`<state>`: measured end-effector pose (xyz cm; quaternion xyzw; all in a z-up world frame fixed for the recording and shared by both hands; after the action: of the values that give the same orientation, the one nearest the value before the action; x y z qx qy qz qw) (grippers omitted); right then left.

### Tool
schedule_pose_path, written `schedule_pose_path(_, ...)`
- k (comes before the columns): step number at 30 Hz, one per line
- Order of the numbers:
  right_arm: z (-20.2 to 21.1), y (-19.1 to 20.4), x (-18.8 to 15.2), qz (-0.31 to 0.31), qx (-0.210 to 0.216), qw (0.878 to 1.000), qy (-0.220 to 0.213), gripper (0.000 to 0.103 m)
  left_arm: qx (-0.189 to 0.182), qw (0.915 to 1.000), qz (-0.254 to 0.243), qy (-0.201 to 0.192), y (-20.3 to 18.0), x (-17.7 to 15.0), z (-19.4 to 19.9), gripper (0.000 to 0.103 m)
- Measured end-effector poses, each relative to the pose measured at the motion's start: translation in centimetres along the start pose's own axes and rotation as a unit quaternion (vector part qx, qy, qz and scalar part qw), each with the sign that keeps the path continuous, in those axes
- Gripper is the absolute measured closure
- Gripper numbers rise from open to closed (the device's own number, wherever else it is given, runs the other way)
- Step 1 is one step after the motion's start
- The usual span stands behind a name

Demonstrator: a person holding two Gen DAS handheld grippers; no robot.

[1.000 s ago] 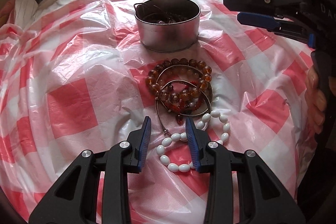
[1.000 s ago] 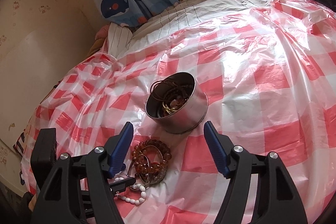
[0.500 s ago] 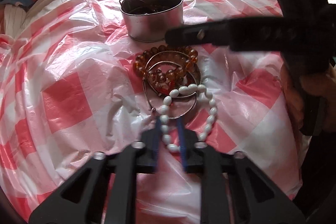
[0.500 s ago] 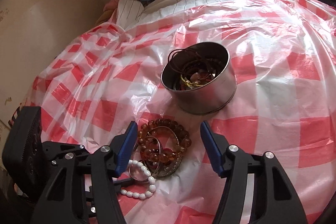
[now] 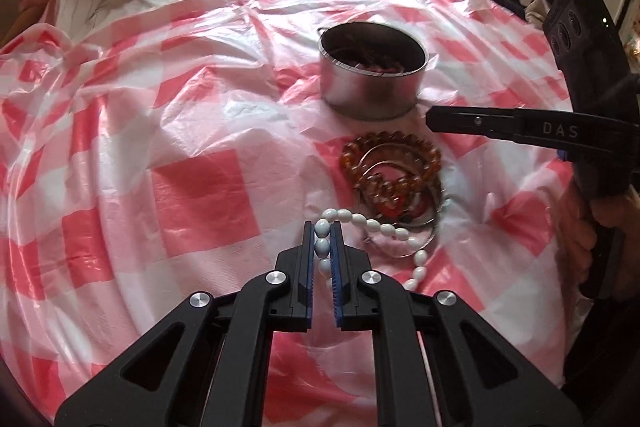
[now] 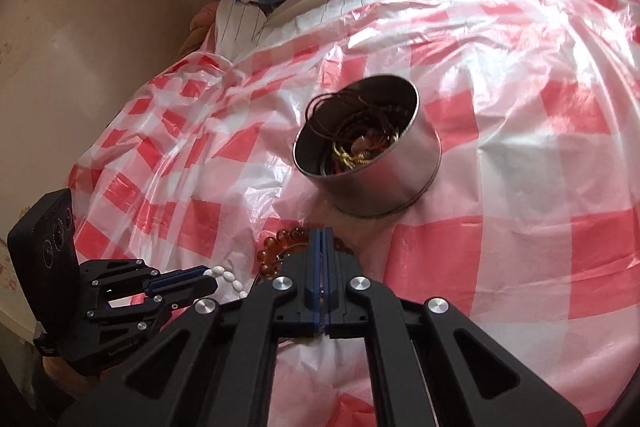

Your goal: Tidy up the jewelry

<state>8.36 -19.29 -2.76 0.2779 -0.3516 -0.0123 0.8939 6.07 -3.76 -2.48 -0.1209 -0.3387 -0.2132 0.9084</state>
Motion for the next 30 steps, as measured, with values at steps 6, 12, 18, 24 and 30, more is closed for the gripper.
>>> schedule_pose_path(6, -1.5, 0.5, -1.4, 0.018, -0.011, 0.999, 0.025, 0.06, 0.011, 0.9997, -0.01, 0.016, 0.1, -0.6, -0.7, 0.095)
schedule_pose_path(12, -0.2, 0.7, -0.6, -0.001, 0.024, 1.0, -0.006, 0.091, 0.01, 0.9997, -0.009, 0.022, 0.0, -0.9, -1.1, 0.092)
schedule_pose_path(18, 2.5, 0.2, 0.9, -0.001, 0.018, 0.999, -0.042, 0.091, 0.009, 0.9996, -0.01, 0.024, -0.1, -0.9, -1.2, 0.088)
schedule_pose_path(24, 2.5, -2.4, 1.0, 0.032, -0.082, 0.996, -0.018, 0.089, 0.001, 0.9996, -0.015, 0.026, -0.5, -1.0, -1.4, 0.08)
schedule_pose_path(30, 1.8, -2.7, 0.3, 0.068, -0.12, 0.99, -0.005, 0.054, -0.005, 0.9994, -0.019, 0.027, -0.8, -1.2, -1.5, 0.072)
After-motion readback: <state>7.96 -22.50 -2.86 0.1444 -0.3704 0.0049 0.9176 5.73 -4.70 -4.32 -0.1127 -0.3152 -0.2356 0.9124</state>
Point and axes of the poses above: each gripper's, at about its wrist camera, not at the fingertips, and z roughly against the way its jaws point, y to its left, x to its top, the point moved 6 cm from there along -z, roughly the way its jaws point, and after that the axes turned 10 degrees about -y, right-handed, at the moved point
